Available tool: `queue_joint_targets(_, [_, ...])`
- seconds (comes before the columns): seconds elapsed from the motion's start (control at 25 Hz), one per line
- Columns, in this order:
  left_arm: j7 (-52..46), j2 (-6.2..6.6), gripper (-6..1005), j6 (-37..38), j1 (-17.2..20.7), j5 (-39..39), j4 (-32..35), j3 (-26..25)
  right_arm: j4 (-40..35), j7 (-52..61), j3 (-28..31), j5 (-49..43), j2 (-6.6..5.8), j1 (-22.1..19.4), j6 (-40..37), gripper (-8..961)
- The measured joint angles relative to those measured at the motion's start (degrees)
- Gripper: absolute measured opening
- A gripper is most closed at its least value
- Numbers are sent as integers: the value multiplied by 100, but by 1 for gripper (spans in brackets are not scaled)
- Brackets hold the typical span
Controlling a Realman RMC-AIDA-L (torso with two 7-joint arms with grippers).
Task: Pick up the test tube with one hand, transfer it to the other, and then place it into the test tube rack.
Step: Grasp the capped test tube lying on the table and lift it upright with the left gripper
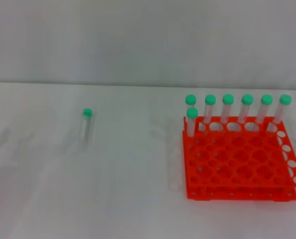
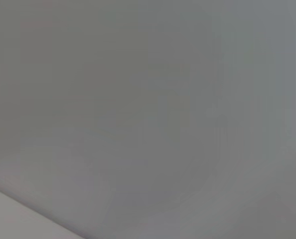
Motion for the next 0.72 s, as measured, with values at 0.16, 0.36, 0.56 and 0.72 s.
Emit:
queue_joint_targets(0.16, [-541, 127, 852, 205, -330, 541, -484, 2, 5, -15, 0, 8, -6, 2, 10, 855])
queue_joint_targets(0.36, [-1154, 346, 851, 506, -969, 1813, -1026, 12, -2, -26, 3, 27, -10, 32, 11, 855])
queue_joint_targets(0.56, [-1603, 609, 850, 688, -1625, 3132, -1340, 18, -3, -30, 11, 33, -17, 107, 11, 855])
queue_joint_targets(0.72, [-1903, 888, 849, 702, -2160, 4322, -1312, 23, -2, -38, 30, 36, -24, 169, 16, 855])
